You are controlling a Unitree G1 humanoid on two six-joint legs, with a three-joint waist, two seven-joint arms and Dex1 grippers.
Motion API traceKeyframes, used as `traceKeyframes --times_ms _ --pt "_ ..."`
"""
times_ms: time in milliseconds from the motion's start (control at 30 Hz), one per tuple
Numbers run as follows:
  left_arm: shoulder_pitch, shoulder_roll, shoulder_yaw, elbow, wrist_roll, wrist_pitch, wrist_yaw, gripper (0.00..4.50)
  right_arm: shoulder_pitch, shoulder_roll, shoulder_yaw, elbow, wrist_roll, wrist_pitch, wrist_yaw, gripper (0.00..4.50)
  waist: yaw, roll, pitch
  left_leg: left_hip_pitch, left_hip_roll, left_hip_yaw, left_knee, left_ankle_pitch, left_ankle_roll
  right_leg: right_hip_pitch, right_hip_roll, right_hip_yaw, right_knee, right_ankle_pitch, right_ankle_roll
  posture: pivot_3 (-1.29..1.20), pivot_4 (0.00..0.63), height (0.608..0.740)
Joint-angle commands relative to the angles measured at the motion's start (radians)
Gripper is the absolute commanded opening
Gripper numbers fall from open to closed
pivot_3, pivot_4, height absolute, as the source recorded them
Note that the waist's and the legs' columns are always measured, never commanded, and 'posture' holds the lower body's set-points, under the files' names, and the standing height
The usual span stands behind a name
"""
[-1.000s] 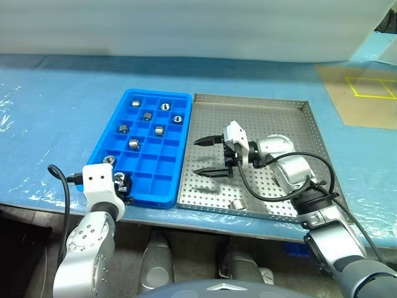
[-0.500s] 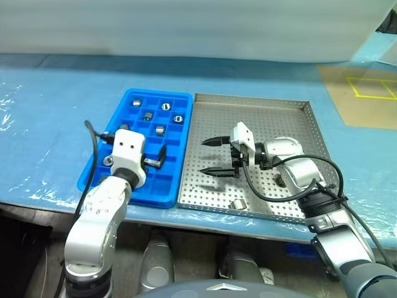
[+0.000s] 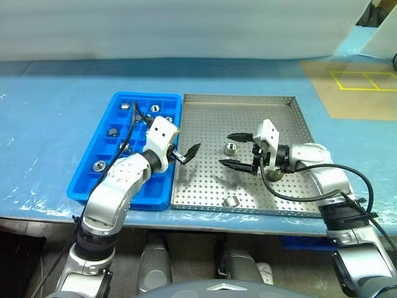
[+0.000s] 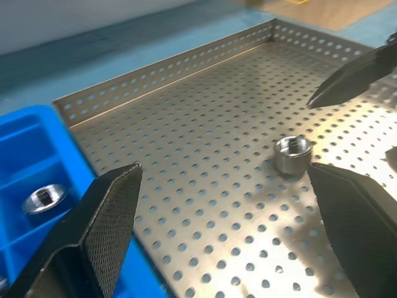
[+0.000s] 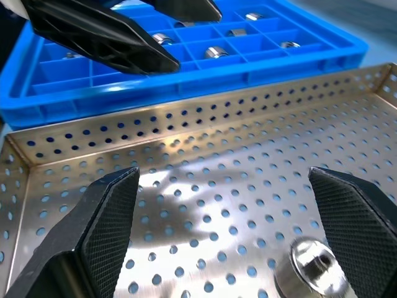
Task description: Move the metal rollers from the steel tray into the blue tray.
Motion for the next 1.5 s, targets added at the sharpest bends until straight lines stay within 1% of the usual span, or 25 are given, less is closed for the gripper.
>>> traceKeyframes --times_ms 33,167,233,300,467,567,800,967,1100,1200,1367,1400,1433,1500 --pt "-0.028 0.019 -0.032 0.023 -0.023 -0.055 -0.061 4.49 0.016 -0.017 -0.048 -0.078 0.023 0.011 -0.039 4.5 -0.008 0.0 0.0 0.0 0.0 0.0 0.0 0.0 0.0 0.0 0.0 0.0 0.0 0.0 0.0 -0.1 0.15 0.74" --pt "-0.048 0.031 -0.066 0.059 -0.02 -0.101 -0.102 4.49 0.021 -0.024 -0.029 -0.071 -0.049 0.038 -0.135 4.5 -0.012 0.0 0.0 0.001 0.0 0.001 0.0 0.0 0.0 0.0 0.0 0.0 0.0 0.0 0.0 -0.12 0.15 0.74" --pt "-0.054 0.026 -0.071 0.072 -0.029 -0.11 -0.116 4.49 0.01 -0.017 -0.007 -0.07 -0.084 0.109 -0.198 4.5 -0.016 0.0 0.0 0.001 0.0 0.001 0.0 0.0 0.0 0.0 0.0 0.0 0.001 0.0 0.0 -0.12 0.15 0.74" --pt "-0.053 0.027 -0.073 0.08 -0.047 -0.113 -0.138 4.49 -0.003 -0.005 0.008 -0.07 -0.099 0.151 -0.23 4.5 -0.022 0.0 0.0 0.001 0.0 0.001 0.0 0.001 -0.002 0.001 0.0 0.0 0.001 0.0 0.0 -0.13 0.15 0.74" --pt "-0.042 0.061 -0.07 0.101 -0.063 -0.119 -0.185 4.49 -0.036 0.029 0.036 -0.043 -0.111 0.285 -0.292 4.5 -0.035 0.001 0.0 0.001 0.0 0.001 0.0 0.002 -0.003 0.001 0.0 0.001 0.001 0.0 0.0 -0.12 0.15 0.74" --pt "-0.035 0.093 -0.069 0.104 -0.074 -0.127 -0.224 4.49 -0.073 0.08 0.023 -0.013 -0.094 0.364 -0.342 4.5 -0.037 0.001 0.0 0.002 0.0 0.001 0.0 0.002 -0.004 0.001 0.0 0.001 0.001 0.0 0.0 -0.11 0.15 0.74" --pt "-0.016 0.168 -0.074 0.119 -0.061 -0.192 -0.281 4.49 -0.152 0.151 0.046 0.064 -0.105 0.392 -0.383 4.5 -0.035 0.001 0.0 0.002 0.0 0.001 -0.001 0.003 -0.006 0.001 0.0 0.001 0.002 0.0 0.0 -0.09 0.15 0.74" --pt "-0.003 0.196 -0.096 0.121 -0.029 -0.235 -0.29 4.49 -0.18 0.164 0.069 0.124 -0.119 0.414 -0.388 4.5 -0.032 0.001 -0.001 0.002 0.0 0.0 -0.001 0.004 -0.006 0.001 0.0 0.001 0.002 0.0 0.0 -0.08 0.15 0.74" --pt "0.007 0.197 -0.1 0.11 -0.033 -0.241 -0.294 4.49 -0.185 0.169 0.108 0.183 -0.149 0.409 -0.387 4.5 -0.032 0.001 -0.001 0.002 0.0 0.0 -0.001 0.004 -0.007 0.001 0.0 0.001 0.002 0.0 0.0 -0.08 0.15 0.74" --pt "0.011 0.2 -0.099 0.104 -0.033 -0.242 -0.296 4.5 -0.177 0.168 0.12 0.199 -0.172 0.37 -0.392 3.88 -0.032 0.001 -0.001 0.004 0.0 0.0 -0.001 0.004 -0.007 0.002 0.0 0.001 0.003 0.0 0.0 -0.07 0.15 0.74" --pt "0.013 0.217 -0.098 0.098 -0.019 -0.252 -0.297 4.5 -0.185 0.184 0.095 0.202 -0.162 0.321 -0.395 2.2 -0.032 0.001 -0.001 0.005 0.0 0.0 -0.001 0.005 -0.008 0.002 0.0 0.001 0.005 0.0 0.0 -0.06 0.15 0.74" --pt "0.017 0.213 -0.09 0.091 -0.028 -0.247 -0.292 4.5 -0.187 0.185 0.096 0.201 -0.165 0.303 -0.394 1.8 -0.032 0.001 -0.001 0.005 0.0 0.0 -0.001 0.005 -0.008 0.002 0.0 0.001 0.005 0.0 0.0 -0.06 0.15 0.74" --pt "0.021 0.208 -0.081 0.086 -0.036 -0.244 -0.285 4.5 -0.189 0.188 0.094 0.198 -0.164 0.285 -0.391 1.62 -0.032 0.001 -0.001 0.005 0.0 0.0 -0.001 0.005 -0.008 0.002 0.0 0.001 0.005 0.0 0.0 -0.06 0.15 0.74" --pt "0.031 0.199 -0.067 0.078 -0.041 -0.247 -0.269 4.5 -0.192 0.197 0.091 0.182 -0.153 0.247 -0.377 1.62 -0.032 0.001 -0.001 0.004 0.0 0.0 -0.001 0.005 -0.008 0.002 0.0 0.001 0.005 0.0 0.0 -0.06 0.15 0.74"
